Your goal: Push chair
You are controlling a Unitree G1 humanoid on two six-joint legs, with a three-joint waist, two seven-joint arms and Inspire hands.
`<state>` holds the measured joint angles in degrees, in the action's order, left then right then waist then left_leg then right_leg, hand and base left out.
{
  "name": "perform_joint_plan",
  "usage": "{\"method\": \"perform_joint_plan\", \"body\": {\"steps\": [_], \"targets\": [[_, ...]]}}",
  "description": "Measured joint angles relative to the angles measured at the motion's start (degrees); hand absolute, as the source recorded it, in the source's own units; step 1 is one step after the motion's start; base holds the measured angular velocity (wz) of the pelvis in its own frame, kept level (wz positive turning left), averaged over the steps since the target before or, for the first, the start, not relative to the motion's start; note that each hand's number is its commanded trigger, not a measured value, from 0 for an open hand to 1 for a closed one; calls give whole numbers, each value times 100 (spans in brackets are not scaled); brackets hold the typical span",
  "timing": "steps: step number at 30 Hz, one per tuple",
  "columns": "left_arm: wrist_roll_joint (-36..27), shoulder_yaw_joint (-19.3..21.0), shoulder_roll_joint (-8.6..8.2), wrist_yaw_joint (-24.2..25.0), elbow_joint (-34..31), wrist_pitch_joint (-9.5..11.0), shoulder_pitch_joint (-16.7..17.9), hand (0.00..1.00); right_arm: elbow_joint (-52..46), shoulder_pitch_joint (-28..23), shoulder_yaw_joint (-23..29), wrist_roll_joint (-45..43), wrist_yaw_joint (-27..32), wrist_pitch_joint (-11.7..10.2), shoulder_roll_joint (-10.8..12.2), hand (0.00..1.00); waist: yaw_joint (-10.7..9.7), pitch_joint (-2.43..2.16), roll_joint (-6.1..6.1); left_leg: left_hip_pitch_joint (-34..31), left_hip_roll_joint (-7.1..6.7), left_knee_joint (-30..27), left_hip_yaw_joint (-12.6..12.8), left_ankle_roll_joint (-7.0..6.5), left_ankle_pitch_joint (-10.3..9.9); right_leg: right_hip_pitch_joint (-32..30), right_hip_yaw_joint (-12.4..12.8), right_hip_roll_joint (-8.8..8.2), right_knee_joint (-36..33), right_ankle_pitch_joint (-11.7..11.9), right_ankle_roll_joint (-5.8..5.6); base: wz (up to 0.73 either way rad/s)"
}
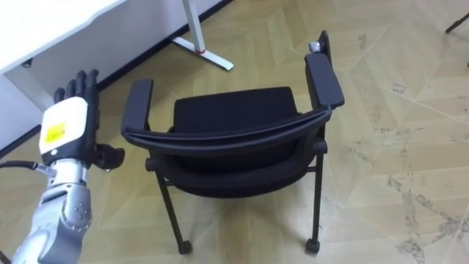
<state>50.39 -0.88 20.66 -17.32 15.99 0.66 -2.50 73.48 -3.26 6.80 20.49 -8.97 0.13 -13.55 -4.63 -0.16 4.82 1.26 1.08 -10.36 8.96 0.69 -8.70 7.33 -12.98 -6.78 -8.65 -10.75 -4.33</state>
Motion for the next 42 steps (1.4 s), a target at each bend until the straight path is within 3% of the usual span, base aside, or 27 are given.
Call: {"method": "perform_joint_plan", "body": {"steps": [3,12,21,24,32,42], "targets": [[142,-163,5,202,-265,-114,40,0,1,0,0,-1,-52,2,0,0,3,5,39,0,2,0,12,0,0,-3,-15,0,0,0,0,0],[164,-173,24,462,-414,-202,59,0,7,3,-3,-1,-111,2,-2,0,1,22,36,1,4,7,15,0,0,-10,-14,0,0,0,0,0],[166,-309,132,676,-962,-204,134,0,8,-6,-153,26,-92,-4,-14,0,-7,33,43,-35,3,8,-6,0,0,11,-7,0,3,0,0,1],[187,-623,286,719,-1176,-186,164,0,8,31,-160,-13,-31,-12,-28,0,-64,41,65,-71,0,-11,-24,0,0,-10,0,0,3,1,1,3],[186,-921,317,1078,-1264,-170,168,0,26,124,-332,-34,11,-59,-61,0,-190,69,148,-77,1,-4,13,0,0,-44,15,-1,1,1,1,0],[185,-1055,325,1340,-1279,-163,161,0,29,246,-444,-32,8,-79,-85,0,-311,94,112,-78,0,-5,10,0,0,-45,-13,-6,0,1,1,0]]}}
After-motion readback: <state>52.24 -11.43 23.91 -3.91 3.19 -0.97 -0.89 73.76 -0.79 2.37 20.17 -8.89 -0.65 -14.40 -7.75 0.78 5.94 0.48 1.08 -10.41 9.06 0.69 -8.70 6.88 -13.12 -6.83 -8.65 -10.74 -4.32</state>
